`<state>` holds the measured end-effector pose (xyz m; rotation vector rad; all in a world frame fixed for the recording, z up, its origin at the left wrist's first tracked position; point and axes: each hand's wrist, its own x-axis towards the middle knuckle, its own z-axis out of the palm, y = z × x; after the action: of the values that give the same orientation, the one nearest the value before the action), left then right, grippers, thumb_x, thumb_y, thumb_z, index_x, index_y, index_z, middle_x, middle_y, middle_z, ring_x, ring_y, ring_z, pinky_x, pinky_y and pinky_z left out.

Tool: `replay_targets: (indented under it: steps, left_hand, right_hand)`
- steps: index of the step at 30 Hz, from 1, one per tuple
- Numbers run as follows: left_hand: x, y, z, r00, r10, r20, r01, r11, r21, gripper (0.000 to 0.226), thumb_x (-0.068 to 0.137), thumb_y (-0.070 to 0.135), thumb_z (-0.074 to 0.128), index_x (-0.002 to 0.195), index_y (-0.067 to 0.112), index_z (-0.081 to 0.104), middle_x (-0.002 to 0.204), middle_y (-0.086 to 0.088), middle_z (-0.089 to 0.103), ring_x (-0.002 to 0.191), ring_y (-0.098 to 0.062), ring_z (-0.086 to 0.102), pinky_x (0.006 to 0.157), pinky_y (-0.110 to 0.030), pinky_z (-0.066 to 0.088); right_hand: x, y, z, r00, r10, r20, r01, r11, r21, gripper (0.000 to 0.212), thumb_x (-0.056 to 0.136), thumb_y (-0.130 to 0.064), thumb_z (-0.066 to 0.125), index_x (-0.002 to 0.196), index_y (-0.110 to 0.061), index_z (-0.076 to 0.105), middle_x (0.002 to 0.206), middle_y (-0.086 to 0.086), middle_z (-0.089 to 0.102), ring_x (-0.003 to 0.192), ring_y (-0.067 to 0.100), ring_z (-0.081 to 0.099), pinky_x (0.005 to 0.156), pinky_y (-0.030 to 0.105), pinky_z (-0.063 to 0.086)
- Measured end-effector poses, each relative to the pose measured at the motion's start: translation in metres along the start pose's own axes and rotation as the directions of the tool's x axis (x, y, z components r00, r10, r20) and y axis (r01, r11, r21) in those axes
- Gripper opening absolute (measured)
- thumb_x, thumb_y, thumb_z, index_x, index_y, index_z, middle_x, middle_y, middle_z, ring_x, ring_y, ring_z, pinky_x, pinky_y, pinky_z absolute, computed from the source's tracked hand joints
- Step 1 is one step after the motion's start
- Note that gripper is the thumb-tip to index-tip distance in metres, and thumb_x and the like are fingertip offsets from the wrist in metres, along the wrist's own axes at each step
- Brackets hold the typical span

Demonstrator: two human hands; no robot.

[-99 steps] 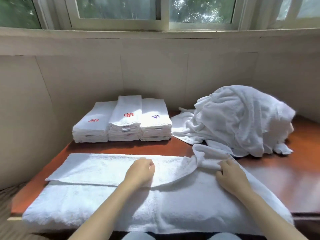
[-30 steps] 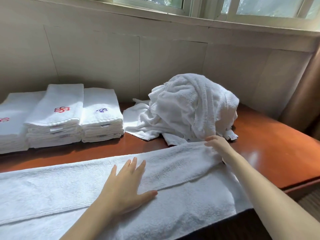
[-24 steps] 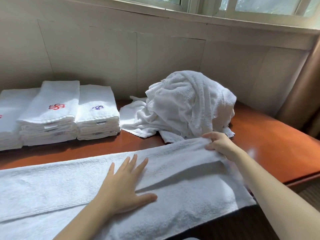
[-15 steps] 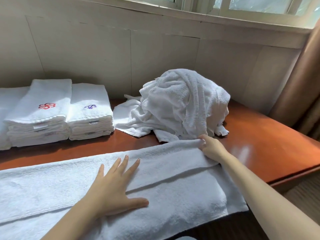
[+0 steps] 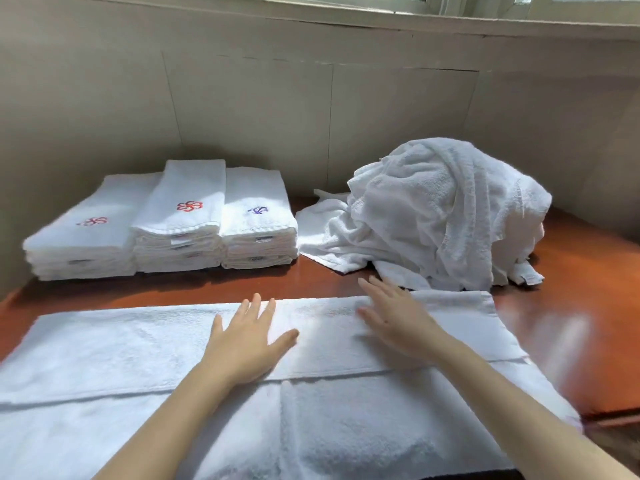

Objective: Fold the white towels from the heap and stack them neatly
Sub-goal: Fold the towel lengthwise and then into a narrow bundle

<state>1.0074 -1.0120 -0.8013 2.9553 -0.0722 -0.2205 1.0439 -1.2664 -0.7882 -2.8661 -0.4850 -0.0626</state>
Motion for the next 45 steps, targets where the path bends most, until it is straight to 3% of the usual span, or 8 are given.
replay_targets:
  steps: [9,18,25,28,34,37,41,45]
  left_hand:
    - [0.000,-0.092,-0.011,0.970,-0.227,-0.089,0.225,0.974,-0.033,0.076,0.093,0.067,0.014,0.154,0.023,0.000,0.161,0.002,-0.005,0.148,-0.015,-0.002,0.118,-0.047,0.002]
    - [-0.082,-0.250,-0.039,0.733,-0.675,-0.089,0.669,0.738,-0.086,0.078,0.094,0.065,0.009,0.154,0.016,0.010,0.161,-0.006,-0.002,0.148,-0.023,0.002,0.117,-0.053,0.008]
    - [-0.151,-0.197,-0.008,0.982,-0.009,-0.186,0.016,0.999,0.036,0.094,0.076,0.085,0.010,0.148,0.030,0.032,0.156,0.007,0.014,0.145,-0.011,0.015,0.117,-0.033,0.011]
    - [-0.182,-0.192,0.009,0.935,0.233,-0.268,-0.164,0.953,0.256,0.082,0.079,0.079,0.033,0.139,0.025,0.049,0.145,-0.003,0.045,0.130,-0.020,0.047,0.107,-0.031,0.030]
    - [-0.202,-0.219,0.015,0.717,0.449,-0.533,-0.256,0.881,0.397,0.031,0.093,0.034,0.043,0.117,0.016,0.050,0.106,-0.012,0.071,0.092,-0.024,0.071,0.079,-0.030,0.053]
    - [-0.207,-0.230,0.006,0.662,0.344,-0.666,-0.174,0.935,0.310,0.031,0.072,0.014,0.046,0.103,0.015,0.054,0.086,-0.008,0.073,0.077,-0.020,0.071,0.076,-0.026,0.047]
    - [-0.208,-0.235,-0.017,0.671,-0.024,-0.741,-0.030,0.998,-0.059,0.022,0.073,0.009,0.052,0.086,0.011,0.069,0.085,0.005,0.071,0.083,-0.005,0.056,0.072,-0.015,0.041]
    - [-0.190,-0.239,-0.042,0.737,-0.351,-0.577,0.007,0.858,-0.514,0.033,0.078,-0.010,0.055,0.078,0.022,0.065,0.076,0.012,0.068,0.069,-0.001,0.059,0.066,-0.014,0.045]
  right_hand:
    - [0.013,-0.021,0.031,0.937,0.305,0.170,-0.290,0.951,-0.107,0.072,0.082,-0.080,0.010,0.147,-0.050,0.001,0.161,-0.005,-0.007,0.147,0.029,-0.009,0.111,0.062,-0.003]
    - [0.014,-0.024,0.031,0.941,0.314,0.128,-0.310,0.949,-0.048,0.066,0.086,-0.074,0.013,0.147,-0.048,0.011,0.160,-0.008,0.004,0.148,0.023,-0.002,0.112,0.062,0.002]
    - [0.002,-0.051,0.027,0.972,-0.009,-0.234,-0.029,0.987,-0.160,0.025,0.095,-0.030,0.050,0.107,-0.018,0.068,0.126,0.007,0.059,0.122,0.029,0.048,0.106,0.047,0.029]
    - [-0.013,-0.098,0.025,0.870,-0.354,-0.344,0.336,0.935,-0.113,0.014,0.082,-0.019,0.072,0.093,-0.012,0.074,0.103,0.008,0.070,0.101,0.033,0.062,0.092,0.044,0.044]
    - [-0.058,-0.191,0.052,0.681,-0.728,0.072,0.732,0.679,-0.056,0.056,0.092,-0.054,0.040,0.143,-0.035,0.029,0.143,0.003,0.042,0.131,0.024,0.036,0.111,0.043,0.030]
    - [-0.065,-0.214,0.062,0.613,-0.746,0.261,0.786,0.610,-0.104,0.085,0.082,-0.032,0.059,0.145,-0.039,0.003,0.153,0.009,0.014,0.139,0.032,0.014,0.115,0.049,0.012]
    - [-0.064,-0.224,0.053,0.660,-0.737,0.145,0.751,0.651,-0.107,0.063,0.088,-0.026,0.050,0.143,-0.034,0.019,0.135,0.001,0.039,0.121,0.026,0.039,0.097,0.034,0.038]
    - [-0.061,-0.215,0.028,0.793,-0.593,0.139,0.599,0.801,-0.006,0.052,0.082,-0.014,0.041,0.131,-0.032,0.034,0.116,-0.005,0.053,0.104,0.023,0.055,0.075,0.033,0.047]
